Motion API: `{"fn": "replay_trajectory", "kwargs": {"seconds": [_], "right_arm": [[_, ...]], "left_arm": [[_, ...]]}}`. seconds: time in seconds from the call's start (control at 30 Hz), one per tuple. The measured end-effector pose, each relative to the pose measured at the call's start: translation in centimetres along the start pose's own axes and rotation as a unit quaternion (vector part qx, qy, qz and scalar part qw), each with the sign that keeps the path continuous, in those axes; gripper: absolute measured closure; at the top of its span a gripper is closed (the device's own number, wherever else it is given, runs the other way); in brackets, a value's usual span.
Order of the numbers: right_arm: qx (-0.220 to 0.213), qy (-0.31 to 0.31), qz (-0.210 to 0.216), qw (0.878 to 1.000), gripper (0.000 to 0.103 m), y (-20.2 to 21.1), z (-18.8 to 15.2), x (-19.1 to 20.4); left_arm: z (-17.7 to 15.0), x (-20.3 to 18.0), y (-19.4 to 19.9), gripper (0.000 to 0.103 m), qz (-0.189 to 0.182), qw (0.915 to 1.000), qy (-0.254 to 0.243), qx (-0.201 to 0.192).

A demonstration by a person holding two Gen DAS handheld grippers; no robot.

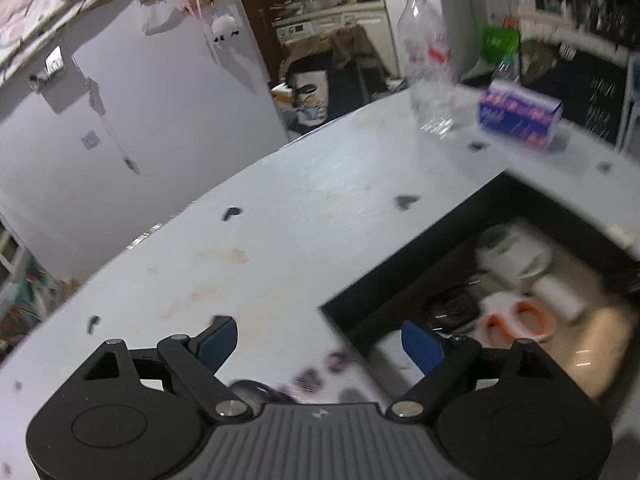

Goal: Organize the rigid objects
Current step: 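Move the left tool to the black earbud case and grasp it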

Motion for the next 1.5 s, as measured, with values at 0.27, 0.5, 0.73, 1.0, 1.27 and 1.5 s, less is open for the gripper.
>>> {"fn": "replay_trajectory", "kwargs": {"seconds": [0.27,0.5,0.73,1.0,1.27,1.5], "right_arm": [[0.0,-0.002,-0.004,1.0,0.098,0.0,0.0,0.0],[0.0,-0.001,-0.007,1.0,0.098,0.0,0.0,0.1],[0.001,0.002,-0.013,1.0,0.098,0.0,0.0,0.3],[0.001,0.0,-0.017,1.0,0.098,0.1,0.0,0.4],[0.002,0.0,-0.018,1.0,0.098,0.0,0.0,0.4],[0.001,-0.002,-0.019,1.0,0.098,0.0,0.0,0.3]], "left_arm": [[-1.7,-1.2,3.2,0.01,-0.104,0.9927,0.052,0.032],[-3.1,-1.7,4.9,0.01,-0.149,0.9854,0.07,0.043],[-4.3,-2.4,6.2,0.006,-0.192,0.9766,0.079,0.056],[-5.3,-2.8,7.1,0.005,-0.216,0.9707,0.089,0.056],[-6.8,-1.6,8.2,0.0,-0.236,0.9625,0.126,0.048],[-8.6,2.1,8.0,0.0,-0.18,0.9651,0.19,0.02]]}}
Point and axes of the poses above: each gripper's, at about its wrist camera, not at the fingertips, and y roughly against the way its jaws point, x to its left, z to its top, the point moved 3 cm from there along -y, roughly the way its jaws point, and after that the axes turned 14 degrees about y, right-handed, at the moved point
